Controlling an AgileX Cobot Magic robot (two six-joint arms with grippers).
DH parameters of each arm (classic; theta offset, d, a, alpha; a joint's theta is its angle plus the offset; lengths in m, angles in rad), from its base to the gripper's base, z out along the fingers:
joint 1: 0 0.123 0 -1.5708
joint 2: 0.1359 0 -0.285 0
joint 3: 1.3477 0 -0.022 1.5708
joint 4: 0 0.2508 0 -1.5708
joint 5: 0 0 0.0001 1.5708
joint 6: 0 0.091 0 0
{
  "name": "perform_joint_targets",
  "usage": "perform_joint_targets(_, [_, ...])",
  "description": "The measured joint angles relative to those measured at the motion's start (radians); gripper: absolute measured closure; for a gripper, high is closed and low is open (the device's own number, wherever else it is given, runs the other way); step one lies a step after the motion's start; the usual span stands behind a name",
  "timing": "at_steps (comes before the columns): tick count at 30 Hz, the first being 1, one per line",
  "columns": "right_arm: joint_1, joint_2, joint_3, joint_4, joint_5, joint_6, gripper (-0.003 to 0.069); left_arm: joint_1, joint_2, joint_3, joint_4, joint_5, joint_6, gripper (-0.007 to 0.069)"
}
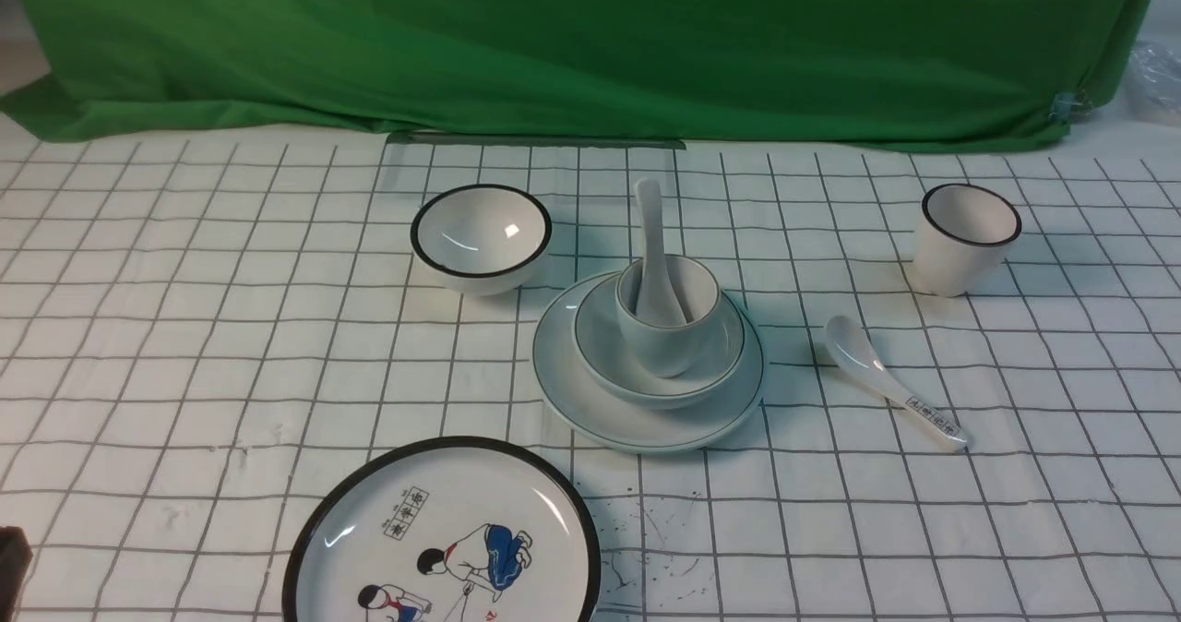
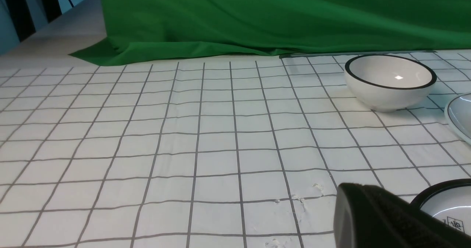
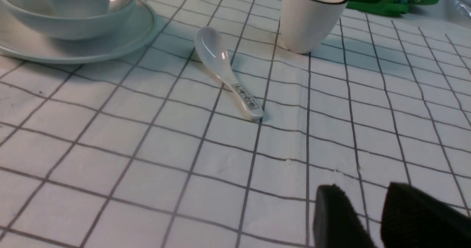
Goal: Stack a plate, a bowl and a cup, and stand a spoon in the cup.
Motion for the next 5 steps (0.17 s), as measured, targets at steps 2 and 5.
perform_joint_targets(2, [0.000,0.000,0.000,0.000,0.000,0.000,0.0421,0.000,0.000,0.000,0.000,0.000,0.000,0.0623])
perform_joint_targets(5, [0.000,0.000,0.000,0.000,0.000,0.000,0.0421,0.000,0.000,0.000,0.000,0.000,0.001,0.0623])
